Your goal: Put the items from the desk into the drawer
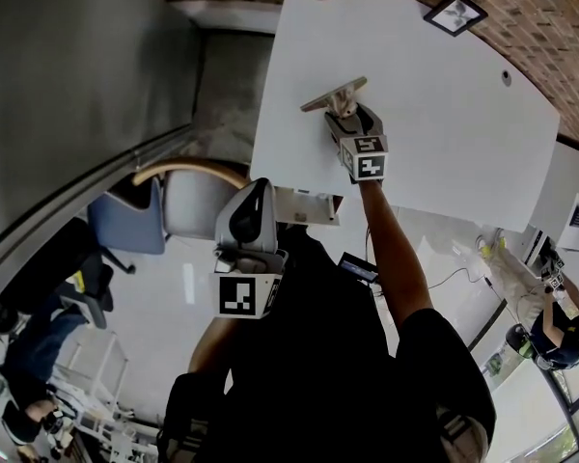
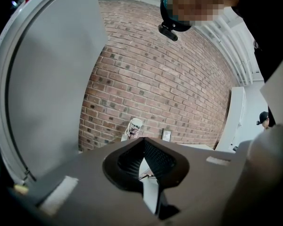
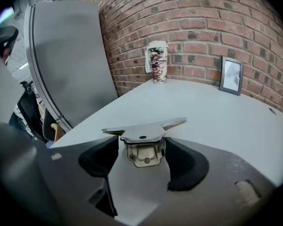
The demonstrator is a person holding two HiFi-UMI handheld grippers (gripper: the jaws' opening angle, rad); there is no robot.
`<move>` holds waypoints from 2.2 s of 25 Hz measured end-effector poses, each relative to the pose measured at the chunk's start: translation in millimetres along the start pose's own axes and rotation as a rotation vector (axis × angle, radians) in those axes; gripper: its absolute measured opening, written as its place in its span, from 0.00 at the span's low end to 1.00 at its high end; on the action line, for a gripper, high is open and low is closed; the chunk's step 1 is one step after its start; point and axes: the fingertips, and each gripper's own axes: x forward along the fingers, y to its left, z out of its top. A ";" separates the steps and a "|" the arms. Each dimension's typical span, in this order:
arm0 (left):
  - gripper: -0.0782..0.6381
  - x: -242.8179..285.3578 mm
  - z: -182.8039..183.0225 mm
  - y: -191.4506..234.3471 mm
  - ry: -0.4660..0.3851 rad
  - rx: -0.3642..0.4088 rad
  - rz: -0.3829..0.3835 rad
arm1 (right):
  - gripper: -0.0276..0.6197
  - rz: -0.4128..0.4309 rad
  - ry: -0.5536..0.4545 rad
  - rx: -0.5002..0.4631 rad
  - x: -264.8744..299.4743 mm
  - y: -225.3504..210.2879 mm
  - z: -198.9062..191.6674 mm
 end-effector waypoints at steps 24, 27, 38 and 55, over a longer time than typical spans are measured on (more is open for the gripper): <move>0.14 -28.4 7.2 -22.4 -0.029 0.035 -0.031 | 0.46 -0.009 -0.057 0.045 -39.2 6.3 -0.4; 0.14 -35.9 7.7 -34.2 -0.043 0.051 -0.057 | 0.46 -0.006 -0.074 0.059 -57.0 9.9 -3.9; 0.14 -75.8 14.4 -107.0 -0.109 0.104 -0.136 | 0.46 -0.005 -0.176 0.116 -161.6 17.2 -36.3; 0.14 -188.2 -4.9 -197.3 -0.134 0.173 -0.163 | 0.46 0.003 -0.299 0.184 -311.3 44.7 -117.3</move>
